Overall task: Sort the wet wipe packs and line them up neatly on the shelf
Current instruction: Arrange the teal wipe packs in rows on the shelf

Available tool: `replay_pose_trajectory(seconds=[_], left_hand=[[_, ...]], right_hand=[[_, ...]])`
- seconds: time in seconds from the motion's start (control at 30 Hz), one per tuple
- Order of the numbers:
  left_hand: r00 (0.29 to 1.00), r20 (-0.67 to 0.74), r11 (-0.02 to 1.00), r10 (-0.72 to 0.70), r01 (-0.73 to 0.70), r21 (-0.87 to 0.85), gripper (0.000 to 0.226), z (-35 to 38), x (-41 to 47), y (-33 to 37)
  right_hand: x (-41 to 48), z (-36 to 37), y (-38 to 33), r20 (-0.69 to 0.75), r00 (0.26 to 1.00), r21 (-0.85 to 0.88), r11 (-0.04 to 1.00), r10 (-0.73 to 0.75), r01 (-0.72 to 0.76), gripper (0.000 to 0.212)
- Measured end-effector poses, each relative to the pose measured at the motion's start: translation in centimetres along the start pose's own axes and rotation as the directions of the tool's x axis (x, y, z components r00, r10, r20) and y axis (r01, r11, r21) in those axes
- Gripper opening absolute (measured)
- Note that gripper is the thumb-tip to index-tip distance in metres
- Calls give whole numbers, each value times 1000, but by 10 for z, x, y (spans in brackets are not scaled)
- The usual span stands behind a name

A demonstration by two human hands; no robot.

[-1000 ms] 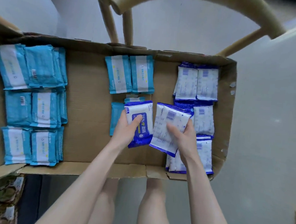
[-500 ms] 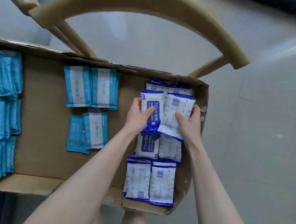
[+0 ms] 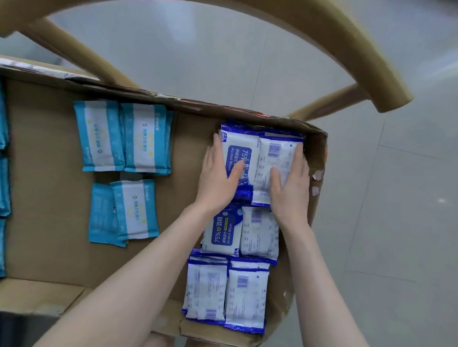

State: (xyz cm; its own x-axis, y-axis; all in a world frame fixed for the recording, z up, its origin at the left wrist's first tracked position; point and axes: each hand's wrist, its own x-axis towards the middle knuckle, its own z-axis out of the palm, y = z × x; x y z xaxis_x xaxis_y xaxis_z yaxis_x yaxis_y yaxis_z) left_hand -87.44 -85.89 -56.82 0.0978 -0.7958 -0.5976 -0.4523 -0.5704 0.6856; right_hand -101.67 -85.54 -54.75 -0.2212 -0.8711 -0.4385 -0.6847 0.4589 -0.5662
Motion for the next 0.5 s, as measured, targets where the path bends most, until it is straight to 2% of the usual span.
replay_pose_trajectory(seconds=[0.17,0.27,0.4,0.5], left_hand=[[992,128,999,-3,-4,48,66,-27,1,5],[981,195,995,16,-35,91,51,-49,-10,13],[988,107,947,107,-135,293,42,-73,-33,19],[988,34,927,153,-155,342,36,-95,-53,15]], right_hand=[[-2,-10,-8,33,999,-140,990,12,-7,64],[-9,-20,-20,59,998,-230,973,1,12,52],[-26,-28,-40,43,997,-216,974,-62,70,39],[-43,-23,-60,79,992,-142,984,-98,108,37]])
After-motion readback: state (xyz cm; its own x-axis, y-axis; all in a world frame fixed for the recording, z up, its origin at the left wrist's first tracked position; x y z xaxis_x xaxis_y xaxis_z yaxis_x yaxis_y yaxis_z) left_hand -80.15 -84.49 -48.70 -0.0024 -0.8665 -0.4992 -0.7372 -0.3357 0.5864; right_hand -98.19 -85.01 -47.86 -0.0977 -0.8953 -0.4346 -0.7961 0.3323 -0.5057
